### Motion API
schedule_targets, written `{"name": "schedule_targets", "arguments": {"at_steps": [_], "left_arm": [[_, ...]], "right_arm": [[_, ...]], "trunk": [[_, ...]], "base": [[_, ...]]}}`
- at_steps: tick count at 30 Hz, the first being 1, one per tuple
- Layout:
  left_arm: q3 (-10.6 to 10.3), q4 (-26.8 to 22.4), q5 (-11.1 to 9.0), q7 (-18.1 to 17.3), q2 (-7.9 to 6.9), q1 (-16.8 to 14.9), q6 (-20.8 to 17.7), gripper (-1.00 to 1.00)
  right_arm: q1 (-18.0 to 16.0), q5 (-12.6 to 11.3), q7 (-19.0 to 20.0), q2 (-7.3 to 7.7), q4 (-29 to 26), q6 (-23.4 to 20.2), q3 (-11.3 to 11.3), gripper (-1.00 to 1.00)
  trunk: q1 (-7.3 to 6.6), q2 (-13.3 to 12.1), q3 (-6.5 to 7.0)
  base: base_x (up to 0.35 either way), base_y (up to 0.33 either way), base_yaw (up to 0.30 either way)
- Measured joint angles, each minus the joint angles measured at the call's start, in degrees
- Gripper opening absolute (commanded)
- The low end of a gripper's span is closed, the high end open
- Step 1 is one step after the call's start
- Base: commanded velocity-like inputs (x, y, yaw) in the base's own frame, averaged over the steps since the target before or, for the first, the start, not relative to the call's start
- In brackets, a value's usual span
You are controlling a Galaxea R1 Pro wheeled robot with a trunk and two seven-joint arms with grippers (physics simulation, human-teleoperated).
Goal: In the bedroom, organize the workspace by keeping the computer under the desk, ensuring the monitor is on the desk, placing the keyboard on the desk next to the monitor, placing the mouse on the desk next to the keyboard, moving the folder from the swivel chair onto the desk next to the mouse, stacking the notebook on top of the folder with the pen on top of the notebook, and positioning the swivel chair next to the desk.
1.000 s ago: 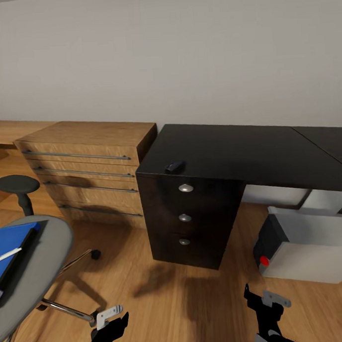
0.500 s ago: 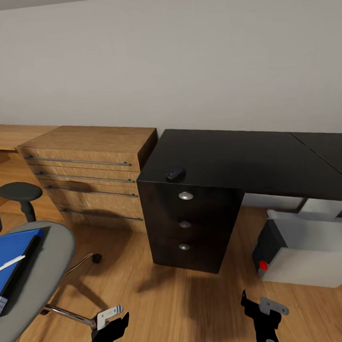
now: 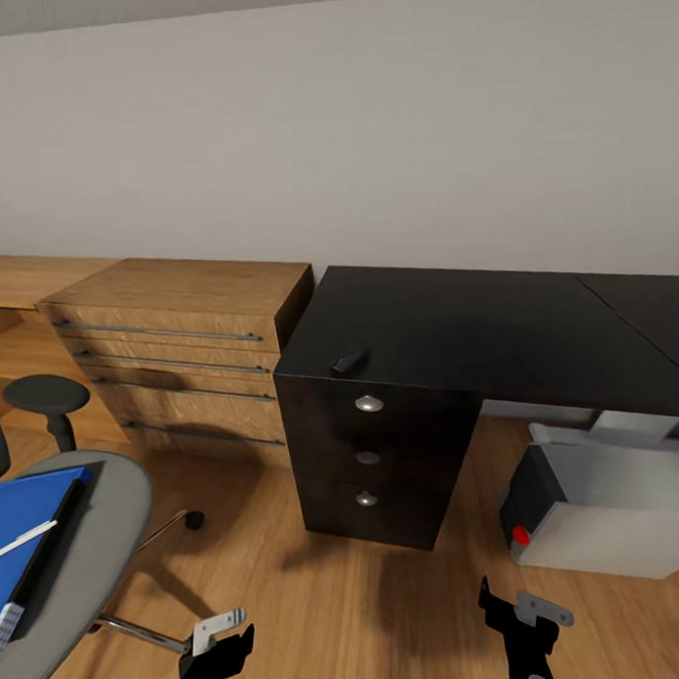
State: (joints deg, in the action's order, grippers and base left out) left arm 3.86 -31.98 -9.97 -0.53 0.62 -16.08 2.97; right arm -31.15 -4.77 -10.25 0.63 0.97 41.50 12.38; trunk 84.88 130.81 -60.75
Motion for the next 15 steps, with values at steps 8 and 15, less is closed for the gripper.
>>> {"name": "schedule_targets", "arguments": {"at_steps": [8, 15], "left_arm": [[0.0, 0.3, 0.1, 0.9, 0.05, 0.0, 0.1, 1.00], [0.0, 0.3, 0.1, 1.0, 0.05, 0.0, 0.1, 1.00]], "right_arm": [[0.4, 0.0, 0.2, -0.68, 0.1, -0.1, 0.0, 1.00], [0.5, 0.1, 0.3, -0.93, 0.1, -0.1, 0.0, 1.00]], "trunk": [[-1.76, -3.2, 1.67], [-3.30, -6.0, 3.02]], "base": [[0.000, 0.000, -0.141], [0.000, 0.000, -0.155]]}}
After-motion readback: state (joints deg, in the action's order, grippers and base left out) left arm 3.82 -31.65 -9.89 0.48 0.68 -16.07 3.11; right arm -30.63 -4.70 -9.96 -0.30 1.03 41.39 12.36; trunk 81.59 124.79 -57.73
